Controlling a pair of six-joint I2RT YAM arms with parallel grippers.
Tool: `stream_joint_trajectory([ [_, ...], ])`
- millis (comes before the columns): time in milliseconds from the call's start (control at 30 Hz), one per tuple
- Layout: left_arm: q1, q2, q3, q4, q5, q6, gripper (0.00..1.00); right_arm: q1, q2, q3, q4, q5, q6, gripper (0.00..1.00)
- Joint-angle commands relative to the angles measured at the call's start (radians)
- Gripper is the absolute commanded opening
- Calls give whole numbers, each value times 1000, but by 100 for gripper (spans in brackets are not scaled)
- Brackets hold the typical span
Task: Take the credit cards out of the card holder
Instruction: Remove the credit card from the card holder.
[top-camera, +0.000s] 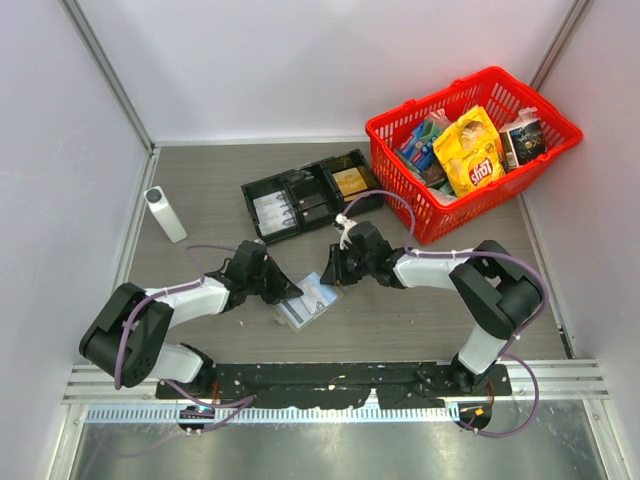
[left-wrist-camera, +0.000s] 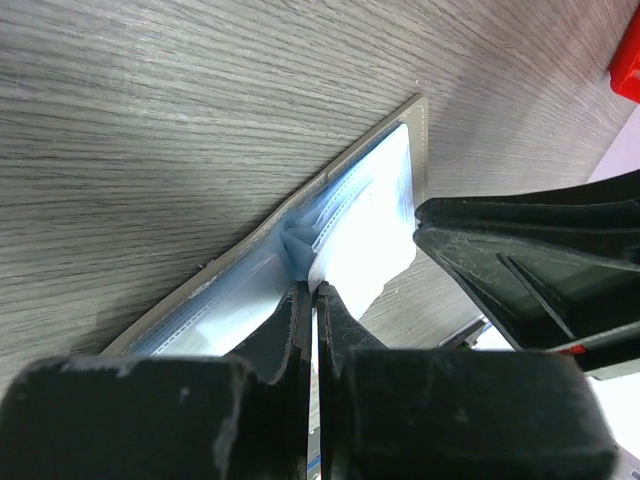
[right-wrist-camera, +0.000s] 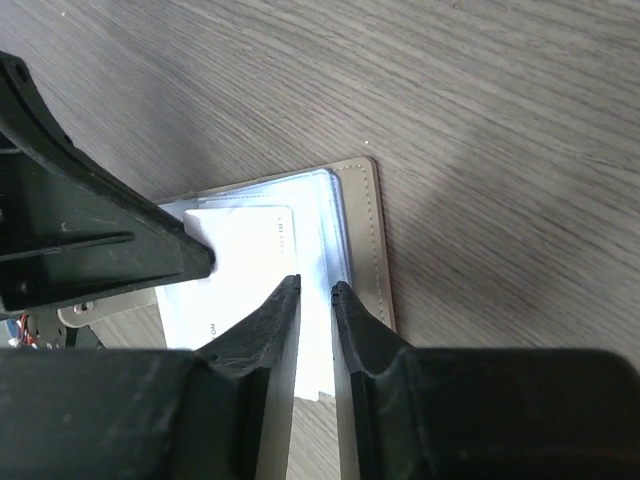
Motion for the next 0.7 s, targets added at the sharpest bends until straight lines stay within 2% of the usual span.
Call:
stream_joint_trajectory([
  [0, -4, 15, 14, -52, -21, 9, 4, -3, -74, 29, 1, -40, 5, 24],
  [367, -4, 34, 22, -41, -15, 15, 5, -1, 41, 6, 116, -181, 65, 16],
  [667, -3, 26, 17, -45, -18, 14, 6, -20, 86, -14, 32, -77, 33, 10],
])
